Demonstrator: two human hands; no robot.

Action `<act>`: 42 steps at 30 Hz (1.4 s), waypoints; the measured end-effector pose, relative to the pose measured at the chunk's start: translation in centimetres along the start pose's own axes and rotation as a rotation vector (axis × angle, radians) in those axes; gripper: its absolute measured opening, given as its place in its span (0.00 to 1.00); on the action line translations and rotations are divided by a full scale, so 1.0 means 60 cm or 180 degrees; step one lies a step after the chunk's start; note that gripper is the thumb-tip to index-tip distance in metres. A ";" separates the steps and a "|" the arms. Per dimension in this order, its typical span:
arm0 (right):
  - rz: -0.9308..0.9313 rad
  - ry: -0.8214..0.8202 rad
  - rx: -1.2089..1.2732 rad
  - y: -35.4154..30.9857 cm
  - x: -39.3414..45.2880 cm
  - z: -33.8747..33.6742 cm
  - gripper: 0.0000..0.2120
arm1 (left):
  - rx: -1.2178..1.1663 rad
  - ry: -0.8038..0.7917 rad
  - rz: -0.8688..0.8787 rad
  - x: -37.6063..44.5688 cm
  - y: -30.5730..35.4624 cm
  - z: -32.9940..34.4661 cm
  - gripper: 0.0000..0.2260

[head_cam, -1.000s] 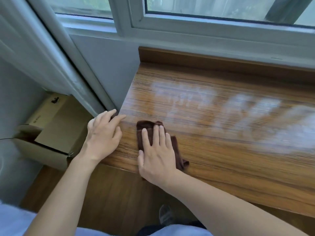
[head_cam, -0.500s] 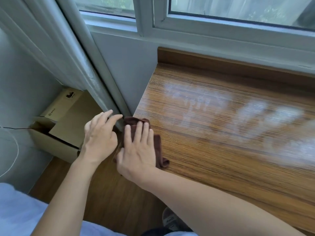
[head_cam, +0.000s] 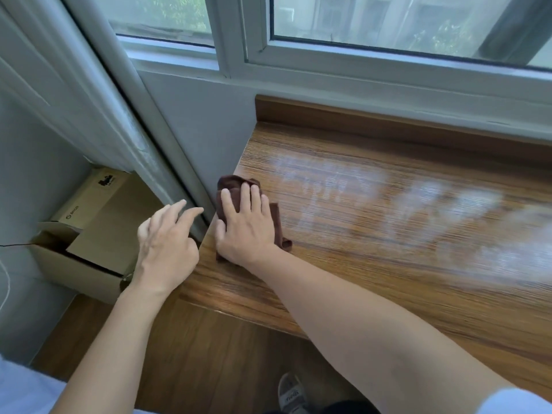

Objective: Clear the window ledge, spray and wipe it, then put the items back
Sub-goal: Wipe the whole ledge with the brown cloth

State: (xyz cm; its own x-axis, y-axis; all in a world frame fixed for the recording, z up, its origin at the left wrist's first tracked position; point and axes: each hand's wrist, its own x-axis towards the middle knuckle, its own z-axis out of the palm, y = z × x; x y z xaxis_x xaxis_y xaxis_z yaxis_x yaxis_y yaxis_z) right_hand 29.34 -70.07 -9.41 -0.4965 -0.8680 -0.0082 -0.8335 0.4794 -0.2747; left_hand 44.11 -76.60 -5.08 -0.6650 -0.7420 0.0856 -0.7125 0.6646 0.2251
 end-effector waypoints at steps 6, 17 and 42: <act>0.0347 0.0082 -0.0052 0.107 -0.035 -0.030 0.33 | -0.0017 -0.0129 0.0313 0.030 0.053 0.034 0.23; 0.0692 0.0090 -0.0230 0.180 -0.068 -0.053 0.33 | -0.0121 -0.0341 0.0381 0.013 0.123 0.046 0.25; 0.1775 0.0317 -0.0374 0.524 -0.245 -0.153 0.32 | -0.0328 -0.0500 0.1248 0.036 0.309 0.111 0.20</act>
State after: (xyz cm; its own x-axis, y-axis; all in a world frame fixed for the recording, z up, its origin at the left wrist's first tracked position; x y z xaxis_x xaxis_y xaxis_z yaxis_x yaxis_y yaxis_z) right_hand 8.19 -41.08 -9.08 -0.8842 -0.4662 -0.0291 -0.4577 0.8770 -0.1461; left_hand 27.97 -65.29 -7.16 -0.9126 -0.4072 0.0370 -0.3784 0.8753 0.3013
